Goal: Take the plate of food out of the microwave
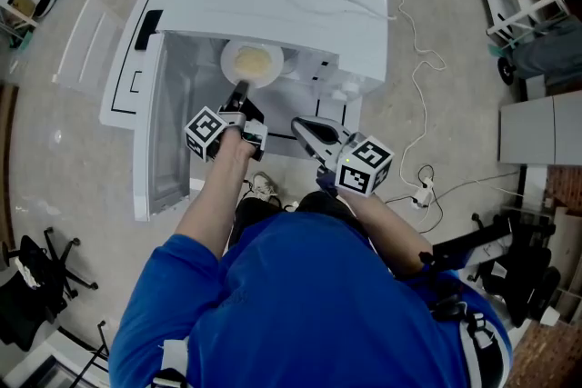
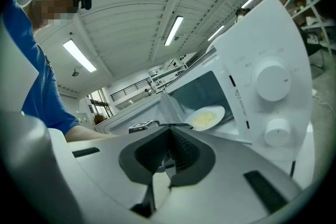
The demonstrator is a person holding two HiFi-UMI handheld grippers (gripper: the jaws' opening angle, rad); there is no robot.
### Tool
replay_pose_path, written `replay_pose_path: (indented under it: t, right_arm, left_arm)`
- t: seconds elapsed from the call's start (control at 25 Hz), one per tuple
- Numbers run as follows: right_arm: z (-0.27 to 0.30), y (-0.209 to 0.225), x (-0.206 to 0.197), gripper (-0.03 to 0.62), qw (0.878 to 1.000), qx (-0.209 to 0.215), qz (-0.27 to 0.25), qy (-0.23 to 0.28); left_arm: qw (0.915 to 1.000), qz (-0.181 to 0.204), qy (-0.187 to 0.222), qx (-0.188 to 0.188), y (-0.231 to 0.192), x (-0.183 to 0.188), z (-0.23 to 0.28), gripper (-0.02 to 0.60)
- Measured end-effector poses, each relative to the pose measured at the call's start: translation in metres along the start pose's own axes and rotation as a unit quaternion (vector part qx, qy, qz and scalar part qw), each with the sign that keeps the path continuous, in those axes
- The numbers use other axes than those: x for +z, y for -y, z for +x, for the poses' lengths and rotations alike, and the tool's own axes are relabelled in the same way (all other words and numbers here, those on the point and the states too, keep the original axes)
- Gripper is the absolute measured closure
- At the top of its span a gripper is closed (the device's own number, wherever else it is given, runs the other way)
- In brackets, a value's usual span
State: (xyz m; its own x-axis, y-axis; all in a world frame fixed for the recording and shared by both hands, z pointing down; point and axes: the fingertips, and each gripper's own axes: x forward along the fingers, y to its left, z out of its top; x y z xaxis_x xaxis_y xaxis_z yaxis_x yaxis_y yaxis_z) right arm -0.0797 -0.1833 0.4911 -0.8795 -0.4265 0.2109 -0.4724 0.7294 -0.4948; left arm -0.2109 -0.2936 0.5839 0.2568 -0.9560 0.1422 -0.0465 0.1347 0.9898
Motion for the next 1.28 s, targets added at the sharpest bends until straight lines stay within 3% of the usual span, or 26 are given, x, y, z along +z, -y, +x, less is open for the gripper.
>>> replay_pose_path:
  t: [0.28,0.72,1.28]
  right_arm:
    - [-0.030,0.008,-0.009,0.597,1.000,-0.006,0.011,0.005]
    - [-0.080,-0.020,-0.019,0.598,0.999,0.048,-0.005,0.004]
    - [-0.165,-0.051,-0.050,0.598,0.995,0.101,-0.014,-0.012]
  left_arm:
    - [0.9999,0.007,0.001,-0.012,0.006,-0.028,-0.028,0.565]
    - [0.9977,0.019,0.057,-0.031,0.027,-0.060,-0.117,0.565]
    - [0.9913,0.013,0.114,-0.064,0.041,-0.146,-0.230,0.565]
